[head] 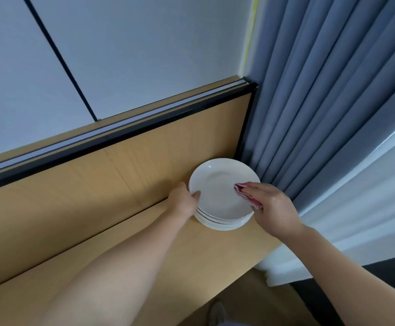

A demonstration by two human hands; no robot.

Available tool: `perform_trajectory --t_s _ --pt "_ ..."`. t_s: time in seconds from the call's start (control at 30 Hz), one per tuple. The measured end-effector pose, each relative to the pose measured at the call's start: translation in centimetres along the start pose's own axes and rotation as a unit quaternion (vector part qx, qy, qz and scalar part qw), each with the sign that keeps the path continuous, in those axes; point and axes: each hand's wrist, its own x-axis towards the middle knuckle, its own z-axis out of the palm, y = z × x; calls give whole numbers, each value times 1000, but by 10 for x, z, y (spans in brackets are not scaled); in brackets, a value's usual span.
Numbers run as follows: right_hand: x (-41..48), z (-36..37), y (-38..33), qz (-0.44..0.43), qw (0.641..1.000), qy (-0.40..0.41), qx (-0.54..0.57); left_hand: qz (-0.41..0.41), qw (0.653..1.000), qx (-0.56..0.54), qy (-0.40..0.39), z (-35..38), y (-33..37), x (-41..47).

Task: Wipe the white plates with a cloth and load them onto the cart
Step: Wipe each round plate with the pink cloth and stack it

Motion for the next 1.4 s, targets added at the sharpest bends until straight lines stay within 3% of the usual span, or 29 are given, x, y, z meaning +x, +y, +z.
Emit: perform_trajectory --t_s 0.33,0.6,1.07,1.4 --pt "27 1 23 -45 999 4 18 -50 995 82 1 4 18 7" --pt "30 -4 27 -52 998 14 18 -58 995 74 27 3 28 -2" --pt "40 -22 20 -23 999 12 21 -47 994 -84 44 -17 13 -11" --pt "54 6 -53 -96 991 40 81 -41 984 -137 107 -70 -62 -50"
